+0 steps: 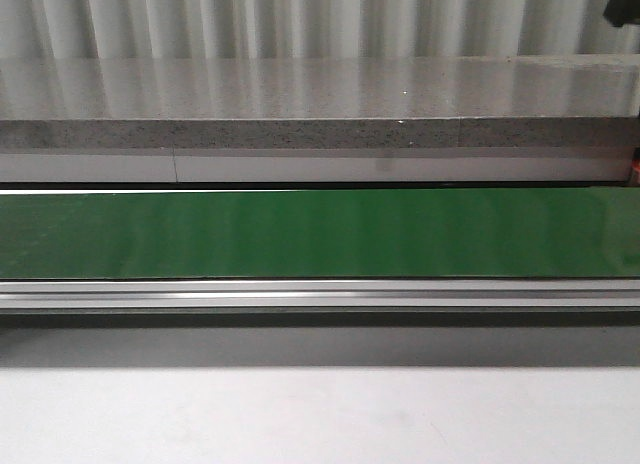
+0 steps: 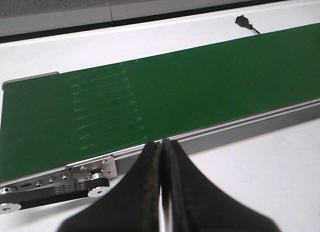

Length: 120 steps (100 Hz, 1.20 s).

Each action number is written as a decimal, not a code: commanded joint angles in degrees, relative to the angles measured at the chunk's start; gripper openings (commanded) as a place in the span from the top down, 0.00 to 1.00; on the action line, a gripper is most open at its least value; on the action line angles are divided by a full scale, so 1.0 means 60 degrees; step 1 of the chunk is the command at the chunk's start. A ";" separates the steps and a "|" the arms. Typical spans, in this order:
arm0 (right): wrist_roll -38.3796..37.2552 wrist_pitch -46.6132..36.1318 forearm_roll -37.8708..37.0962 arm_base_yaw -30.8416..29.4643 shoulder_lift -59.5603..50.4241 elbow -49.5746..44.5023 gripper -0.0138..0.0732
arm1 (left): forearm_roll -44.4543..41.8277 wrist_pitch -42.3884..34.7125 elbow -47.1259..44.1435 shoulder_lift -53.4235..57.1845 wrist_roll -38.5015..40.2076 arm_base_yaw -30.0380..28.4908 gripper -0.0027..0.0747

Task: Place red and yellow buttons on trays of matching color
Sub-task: 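Lower the right gripper onto the yellow button at the belt end and grasp it, then carry the yellow button with the right gripper and release it in the yellow tray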

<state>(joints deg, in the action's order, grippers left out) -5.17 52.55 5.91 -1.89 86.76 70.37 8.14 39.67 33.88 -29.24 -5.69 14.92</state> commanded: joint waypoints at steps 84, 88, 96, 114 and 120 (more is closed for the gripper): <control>-0.1100 -0.1974 -0.0015 -0.5959 -0.0352 -0.0443 0.71 | 0.0144 -0.0595 0.0251 -0.0022 0.0027 0.0077 0.99; -0.1109 -0.2145 0.0068 -0.5959 -0.0166 -0.0491 0.71 | 0.0144 -0.0595 0.0251 -0.0022 0.0027 0.0077 0.99; -0.1109 -0.2535 0.0176 -0.5959 0.0219 -0.0515 0.71 | 0.0144 -0.0595 0.0251 -0.0022 0.0027 0.0077 0.99; -0.1109 -0.2737 0.0247 -0.5959 0.1138 -0.0515 0.71 | 0.0144 -0.0595 0.0251 -0.0022 0.0027 0.0077 0.99; -0.1109 -0.2787 0.0278 -0.5944 0.1409 -0.0515 0.71 | 0.0144 -0.0595 0.0251 -0.0022 0.0027 0.0077 0.99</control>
<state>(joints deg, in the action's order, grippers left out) -11.77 38.92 7.11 -37.44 95.35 66.02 8.14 39.67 33.88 -29.24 -5.69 14.92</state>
